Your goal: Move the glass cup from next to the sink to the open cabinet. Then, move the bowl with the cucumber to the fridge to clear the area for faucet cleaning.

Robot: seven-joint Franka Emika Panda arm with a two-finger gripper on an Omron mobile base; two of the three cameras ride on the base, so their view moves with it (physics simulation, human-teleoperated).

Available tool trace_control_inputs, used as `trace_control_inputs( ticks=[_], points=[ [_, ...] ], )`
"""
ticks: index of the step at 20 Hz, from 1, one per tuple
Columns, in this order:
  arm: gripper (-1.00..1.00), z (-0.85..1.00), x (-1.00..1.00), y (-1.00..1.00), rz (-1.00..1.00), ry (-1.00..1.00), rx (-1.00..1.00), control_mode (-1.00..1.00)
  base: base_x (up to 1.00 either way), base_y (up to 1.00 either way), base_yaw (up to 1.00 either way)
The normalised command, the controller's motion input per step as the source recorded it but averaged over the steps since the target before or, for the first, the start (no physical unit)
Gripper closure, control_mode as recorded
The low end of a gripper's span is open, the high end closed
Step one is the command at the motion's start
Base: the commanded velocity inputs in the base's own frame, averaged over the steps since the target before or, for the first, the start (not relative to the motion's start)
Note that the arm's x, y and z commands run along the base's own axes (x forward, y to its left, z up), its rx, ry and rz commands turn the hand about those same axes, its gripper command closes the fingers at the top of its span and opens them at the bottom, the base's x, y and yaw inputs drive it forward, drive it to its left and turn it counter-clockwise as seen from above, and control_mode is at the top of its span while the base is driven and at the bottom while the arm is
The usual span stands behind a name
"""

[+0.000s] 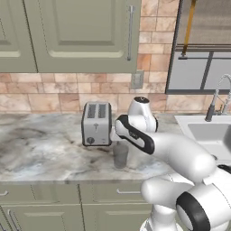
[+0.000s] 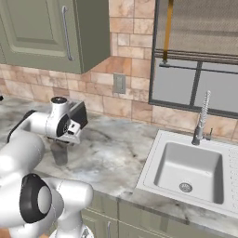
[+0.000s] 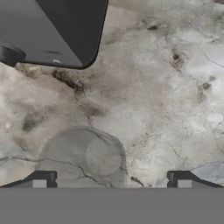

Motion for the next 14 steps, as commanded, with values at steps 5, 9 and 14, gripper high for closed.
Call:
trace_control_inputs(
  ticks=[5, 9, 14],
  points=[
    [-1.0, -0.35, 0.0, 0.02, 0.0, 0.02, -0.01, -1.0, 0.0, 0.0, 0.0],
    [-1.0, -0.23, 0.0, 0.0, 0.0, 0.0, 0.0, -1.0, 0.0, 0.0, 0.0],
    [-1.0, -0.14, 0.0, 0.0, 0.0, 0.0, 0.0, -1.0, 0.0, 0.0, 0.0]
  ],
)
